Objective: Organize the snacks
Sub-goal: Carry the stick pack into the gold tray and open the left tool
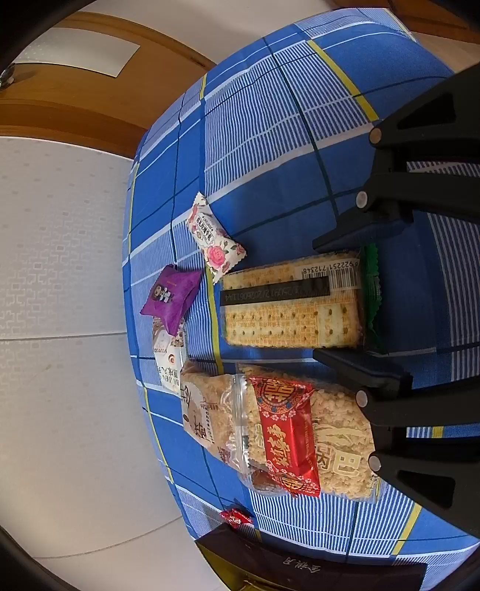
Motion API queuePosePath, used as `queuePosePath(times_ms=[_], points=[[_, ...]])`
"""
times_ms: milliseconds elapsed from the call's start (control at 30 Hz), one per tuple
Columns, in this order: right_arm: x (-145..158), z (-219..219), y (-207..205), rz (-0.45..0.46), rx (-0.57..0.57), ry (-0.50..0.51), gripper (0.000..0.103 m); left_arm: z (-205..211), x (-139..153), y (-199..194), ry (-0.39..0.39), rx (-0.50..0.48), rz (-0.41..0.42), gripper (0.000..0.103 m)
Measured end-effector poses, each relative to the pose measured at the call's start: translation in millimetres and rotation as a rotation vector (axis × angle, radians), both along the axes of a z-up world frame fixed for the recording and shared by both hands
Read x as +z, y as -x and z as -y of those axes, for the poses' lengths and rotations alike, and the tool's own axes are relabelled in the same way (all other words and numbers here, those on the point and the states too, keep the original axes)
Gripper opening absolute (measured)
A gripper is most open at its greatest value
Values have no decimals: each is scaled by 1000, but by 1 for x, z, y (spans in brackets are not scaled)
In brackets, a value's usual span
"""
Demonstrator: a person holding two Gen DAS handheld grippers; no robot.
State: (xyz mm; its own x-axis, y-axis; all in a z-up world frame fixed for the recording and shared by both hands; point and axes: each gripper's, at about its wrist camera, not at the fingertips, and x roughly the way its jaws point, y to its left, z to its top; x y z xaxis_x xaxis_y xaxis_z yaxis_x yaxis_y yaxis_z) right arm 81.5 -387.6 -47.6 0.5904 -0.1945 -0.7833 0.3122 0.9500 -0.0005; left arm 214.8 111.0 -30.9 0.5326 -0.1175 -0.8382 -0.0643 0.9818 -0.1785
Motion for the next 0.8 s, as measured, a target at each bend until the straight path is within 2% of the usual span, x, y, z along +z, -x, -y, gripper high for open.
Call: queuePosePath(times_ms=[133, 200, 267, 367, 500, 567, 633, 733, 800], points=[[0, 0, -1, 1, -2, 2, 52, 2, 15, 11, 12, 10, 60, 38], [0, 0, -2, 2, -6, 1, 51, 4, 22, 20, -6, 13, 99, 54], [0, 0, -3, 4, -14, -1, 50, 11, 26, 29, -59, 8, 122, 57], [1, 4, -3, 11, -34, -17, 49, 23, 29, 40, -82, -23, 153, 59], [4, 19, 2, 39, -84, -72, 49, 42, 21, 50, -68, -91, 151, 66], [7, 28, 7, 66, -108, -111, 49, 49, 17, 53, -33, -117, 122, 66], [12, 34, 12, 98, -127, -136, 49, 51, 12, 54, -1, -115, 100, 66], [19, 37, 19, 140, -144, -145, 49, 52, 8, 52, -5, -99, 77, 68], [23, 34, 23, 166, -146, -151, 49, 51, 11, 52, -14, -90, 95, 76]])
